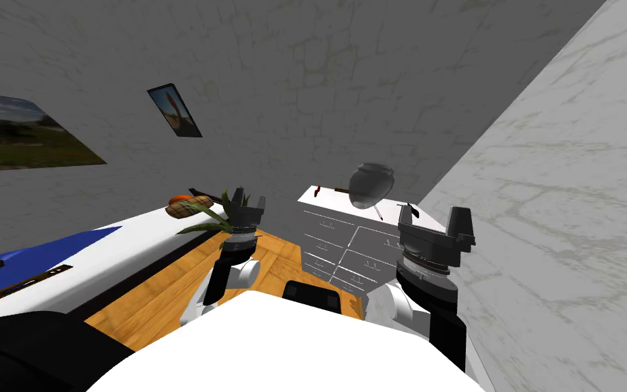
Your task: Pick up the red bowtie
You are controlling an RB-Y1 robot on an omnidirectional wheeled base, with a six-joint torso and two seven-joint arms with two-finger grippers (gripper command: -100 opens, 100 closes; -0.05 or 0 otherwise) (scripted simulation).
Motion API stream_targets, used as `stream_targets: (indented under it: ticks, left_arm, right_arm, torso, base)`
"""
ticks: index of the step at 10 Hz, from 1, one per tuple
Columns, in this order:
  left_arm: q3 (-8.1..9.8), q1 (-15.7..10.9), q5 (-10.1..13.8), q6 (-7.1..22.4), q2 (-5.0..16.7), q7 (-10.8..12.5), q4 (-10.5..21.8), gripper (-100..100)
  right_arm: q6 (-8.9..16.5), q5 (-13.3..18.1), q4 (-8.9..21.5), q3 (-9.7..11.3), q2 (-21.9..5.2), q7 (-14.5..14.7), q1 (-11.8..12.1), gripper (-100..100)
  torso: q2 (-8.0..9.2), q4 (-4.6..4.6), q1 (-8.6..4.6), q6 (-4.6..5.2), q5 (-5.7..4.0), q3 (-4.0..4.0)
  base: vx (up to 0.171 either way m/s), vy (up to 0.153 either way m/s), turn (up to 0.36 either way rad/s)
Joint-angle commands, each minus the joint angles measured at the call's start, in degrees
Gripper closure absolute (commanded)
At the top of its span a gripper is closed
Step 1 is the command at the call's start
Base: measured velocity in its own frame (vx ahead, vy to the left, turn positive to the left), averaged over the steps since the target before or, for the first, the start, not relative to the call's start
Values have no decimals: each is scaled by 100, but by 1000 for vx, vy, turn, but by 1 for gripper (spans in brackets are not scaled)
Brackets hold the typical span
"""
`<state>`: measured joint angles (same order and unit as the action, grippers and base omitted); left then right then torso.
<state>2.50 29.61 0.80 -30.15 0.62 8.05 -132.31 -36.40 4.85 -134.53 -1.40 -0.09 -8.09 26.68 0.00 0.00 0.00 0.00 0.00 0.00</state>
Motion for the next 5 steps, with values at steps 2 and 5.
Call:
stream_targets:
  ticks: [2, 5]
  left_arm:
    - [367, 231, -186, -90, 376, -72, 93, -100]
    - [882, 636, -498, -266, 892, -209, 258, -100]
  right_arm:
    - [0, 0, 0, 0, 0, 0, -1, 0]
    - [0, 0, 0, 0, -1, 0, -1, 0]
  torso:
    - [5, 1, 7, 3, 1, 2]
    - [14, 3, 24, 1, 5, 8]
  base:
    - [-14, 24, -218]
    - [-28, 49, -228]
